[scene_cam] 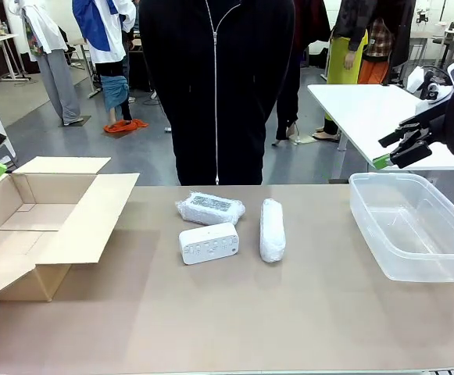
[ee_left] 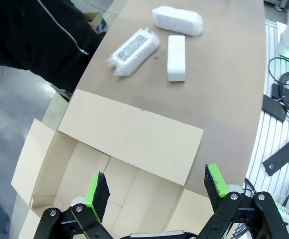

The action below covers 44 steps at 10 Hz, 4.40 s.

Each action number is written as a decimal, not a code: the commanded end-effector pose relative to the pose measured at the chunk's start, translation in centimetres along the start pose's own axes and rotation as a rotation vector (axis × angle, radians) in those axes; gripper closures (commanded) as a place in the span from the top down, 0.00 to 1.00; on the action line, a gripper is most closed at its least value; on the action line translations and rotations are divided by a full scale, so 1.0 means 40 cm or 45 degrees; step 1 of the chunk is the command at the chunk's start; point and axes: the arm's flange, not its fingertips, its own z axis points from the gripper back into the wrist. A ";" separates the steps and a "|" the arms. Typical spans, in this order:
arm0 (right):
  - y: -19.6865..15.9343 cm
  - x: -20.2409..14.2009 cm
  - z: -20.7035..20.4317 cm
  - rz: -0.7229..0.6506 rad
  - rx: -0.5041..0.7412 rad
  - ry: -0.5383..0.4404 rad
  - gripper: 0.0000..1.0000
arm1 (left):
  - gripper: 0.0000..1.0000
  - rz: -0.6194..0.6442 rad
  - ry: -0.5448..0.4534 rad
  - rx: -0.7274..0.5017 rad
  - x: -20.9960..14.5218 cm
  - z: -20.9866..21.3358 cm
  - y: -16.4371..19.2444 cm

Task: Separate and place wrapped and unwrapped clocks.
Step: Pick up the Digital clock indicated by the person.

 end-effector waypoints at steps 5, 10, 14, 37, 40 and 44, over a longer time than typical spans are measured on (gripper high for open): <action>0.000 0.006 0.004 0.127 0.036 0.037 1.00 | 1.00 -0.119 0.016 -0.032 -0.030 0.053 0.041; 0.007 -0.005 0.000 0.083 0.030 0.050 1.00 | 1.00 -0.126 0.014 0.000 -0.040 0.062 0.043; 0.007 -0.005 0.000 0.083 0.030 0.050 1.00 | 1.00 -0.126 0.014 0.000 -0.040 0.062 0.043; -0.133 -0.153 0.143 0.229 0.424 -0.058 1.00 | 1.00 -0.126 0.014 0.000 -0.040 0.062 0.043; -0.133 -0.153 0.143 0.229 0.424 -0.058 1.00 | 1.00 -0.126 0.014 0.000 -0.040 0.062 0.043; -0.133 -0.153 0.143 0.229 0.424 -0.058 1.00 | 1.00 -0.126 0.014 0.000 -0.040 0.062 0.043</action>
